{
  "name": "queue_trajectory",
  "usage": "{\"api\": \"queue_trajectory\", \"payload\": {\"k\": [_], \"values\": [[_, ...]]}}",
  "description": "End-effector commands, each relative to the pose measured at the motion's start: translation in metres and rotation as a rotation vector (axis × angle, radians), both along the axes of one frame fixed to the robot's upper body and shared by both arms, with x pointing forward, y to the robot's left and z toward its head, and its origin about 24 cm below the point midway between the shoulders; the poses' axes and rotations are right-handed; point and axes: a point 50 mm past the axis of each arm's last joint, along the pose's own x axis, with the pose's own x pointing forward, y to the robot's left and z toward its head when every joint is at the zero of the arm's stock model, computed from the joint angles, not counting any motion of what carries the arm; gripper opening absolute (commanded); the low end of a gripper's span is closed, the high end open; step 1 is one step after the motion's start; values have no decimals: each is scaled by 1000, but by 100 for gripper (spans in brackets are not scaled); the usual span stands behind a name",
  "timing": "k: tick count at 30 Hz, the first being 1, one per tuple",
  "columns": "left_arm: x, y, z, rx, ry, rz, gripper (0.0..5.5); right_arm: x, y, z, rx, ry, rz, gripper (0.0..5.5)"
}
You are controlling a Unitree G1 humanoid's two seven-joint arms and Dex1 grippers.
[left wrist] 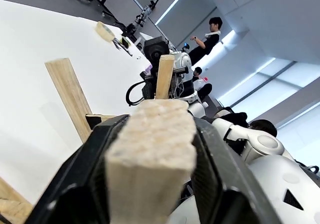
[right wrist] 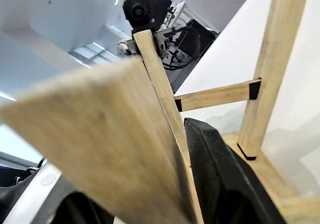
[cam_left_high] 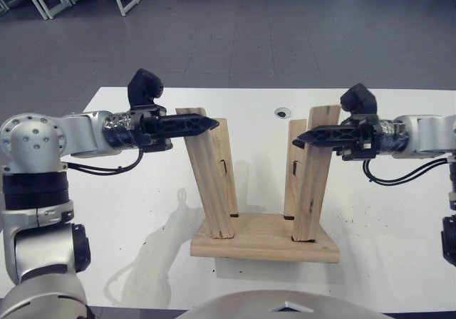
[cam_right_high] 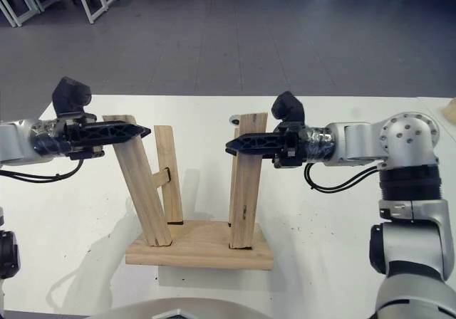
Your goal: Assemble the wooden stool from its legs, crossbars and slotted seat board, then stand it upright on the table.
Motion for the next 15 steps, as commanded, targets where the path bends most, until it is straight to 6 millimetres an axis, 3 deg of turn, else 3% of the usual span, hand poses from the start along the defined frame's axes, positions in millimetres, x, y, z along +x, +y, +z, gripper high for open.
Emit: {"api": "queue_trajectory", "payload": {"k": [1,8,15], "values": [[30,-2,-7,9,68,95,252,23,0,-8,-64,58,-97,276],[63,17,-42,62,167,316,377,42,-16,-33,-130,81,-256,418],[74,37,-66,118,192,467,380,45,-24,-39,-148,45,-281,540]]}}
